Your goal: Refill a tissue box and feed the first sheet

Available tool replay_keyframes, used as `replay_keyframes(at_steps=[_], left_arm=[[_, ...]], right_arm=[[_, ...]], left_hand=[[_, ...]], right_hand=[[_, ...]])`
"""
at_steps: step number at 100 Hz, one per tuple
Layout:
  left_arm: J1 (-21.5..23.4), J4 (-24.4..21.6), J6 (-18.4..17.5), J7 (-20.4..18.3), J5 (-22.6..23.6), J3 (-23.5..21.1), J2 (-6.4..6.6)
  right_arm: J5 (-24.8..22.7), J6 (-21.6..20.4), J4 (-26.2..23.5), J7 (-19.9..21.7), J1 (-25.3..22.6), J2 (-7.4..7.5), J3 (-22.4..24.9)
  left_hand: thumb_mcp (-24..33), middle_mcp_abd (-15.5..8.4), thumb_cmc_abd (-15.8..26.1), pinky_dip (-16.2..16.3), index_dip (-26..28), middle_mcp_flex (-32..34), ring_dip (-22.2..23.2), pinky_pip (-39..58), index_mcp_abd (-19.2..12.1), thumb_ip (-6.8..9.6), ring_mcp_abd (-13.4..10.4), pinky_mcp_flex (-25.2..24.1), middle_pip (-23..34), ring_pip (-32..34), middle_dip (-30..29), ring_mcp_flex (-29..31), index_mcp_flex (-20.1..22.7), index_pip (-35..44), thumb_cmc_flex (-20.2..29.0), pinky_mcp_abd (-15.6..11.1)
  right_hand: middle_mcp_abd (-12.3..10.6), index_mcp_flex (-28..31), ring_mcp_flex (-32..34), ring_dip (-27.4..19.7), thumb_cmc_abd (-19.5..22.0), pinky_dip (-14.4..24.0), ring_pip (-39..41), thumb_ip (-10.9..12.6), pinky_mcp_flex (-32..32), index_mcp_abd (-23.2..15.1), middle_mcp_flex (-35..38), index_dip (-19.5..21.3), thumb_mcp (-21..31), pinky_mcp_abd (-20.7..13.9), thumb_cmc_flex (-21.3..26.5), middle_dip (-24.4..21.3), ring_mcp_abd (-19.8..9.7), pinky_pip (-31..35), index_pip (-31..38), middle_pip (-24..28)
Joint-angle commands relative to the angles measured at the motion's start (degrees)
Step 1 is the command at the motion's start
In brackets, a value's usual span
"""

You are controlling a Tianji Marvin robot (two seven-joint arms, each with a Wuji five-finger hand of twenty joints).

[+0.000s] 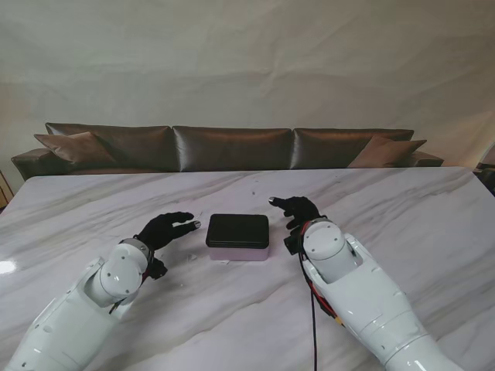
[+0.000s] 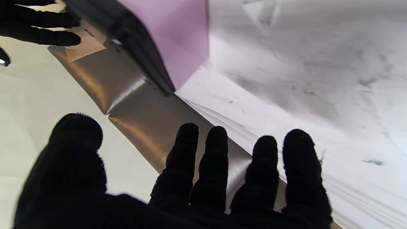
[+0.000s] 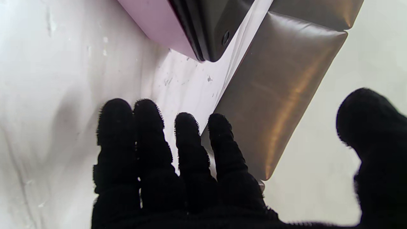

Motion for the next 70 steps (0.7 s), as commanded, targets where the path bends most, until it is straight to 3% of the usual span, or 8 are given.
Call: replay_keyframes(at_steps=[1, 20, 45, 70], left_arm=[[0.94, 0.93, -0.69, 0.61, 1.66, 0.3, 0.16], [0.93, 2.78, -3.59, 5.76, 5.92, 2.4, -0.23], [1.42, 3.01, -7.04, 7.25, 5.65, 3.58, -0.5], [1.24, 3.8, -7.2, 9.09, 9.0, 5.13, -0.36]], right_arm=[[0.91, -0.31, 0.57, 1.27, 0.47, -0.21, -0.02], [2.17, -2.85, 2.74, 2.37, 1.38, -0.35, -0.93], [3.76, -4.46, 5.74, 2.22, 3.13, -1.21, -2.12], [6.48, -5.6, 7.29, 1.75, 3.94, -2.23, -3.07]], left_hand=[[-1.54, -2.48, -2.05, 0.02, 0.61, -2.4, 0.99, -38.59, -1.07, 1.85, -1.66, -1.88, -0.72, -0.73, -0.38, -1.96, -1.32, -0.76, -1.33, -1.85], [-1.79, -3.54, -4.62, -0.48, 0.99, -2.29, 1.71, -41.5, -2.36, 2.01, -2.29, -3.93, 0.11, -1.25, -0.05, -2.26, -0.73, 0.32, -0.9, -1.99], [-1.74, -3.49, -5.44, -0.45, 1.09, -1.0, 2.27, -42.71, -2.51, 2.66, -2.18, -4.05, 0.53, -1.37, 0.08, -1.42, 0.32, 1.26, -3.41, -1.51], [-0.58, -2.86, -6.91, 0.32, 0.87, 1.12, 2.93, -41.4, -2.55, 3.9, -0.5, -2.08, 0.84, -0.56, 0.21, 0.93, 2.2, 1.87, -3.67, -0.64]], right_hand=[[-2.51, -2.17, -0.73, 0.92, -0.79, 1.14, 0.58, -1.11, -0.2, -2.71, -0.26, -0.37, 0.94, -2.11, -2.02, 0.09, -1.74, 2.05, 0.87, 0.47], [-2.72, -2.61, -1.42, 1.11, -0.89, 1.87, 0.28, -1.31, -0.63, -2.85, -0.51, -0.7, 0.95, -2.36, -1.54, 0.18, -2.17, 1.38, 1.62, 0.63], [-2.73, -2.85, -1.49, 1.3, -0.39, 2.71, 0.27, -1.46, -0.8, -2.89, -0.52, -1.06, 0.8, -2.41, -1.23, 0.38, -2.4, 0.96, 2.64, 1.09], [-2.67, -2.96, -1.59, 1.45, 0.38, 3.43, 0.36, -1.38, -0.73, -2.7, -0.57, -1.52, 0.44, -2.44, -0.62, 0.47, -2.2, 0.87, 3.25, 1.33]])
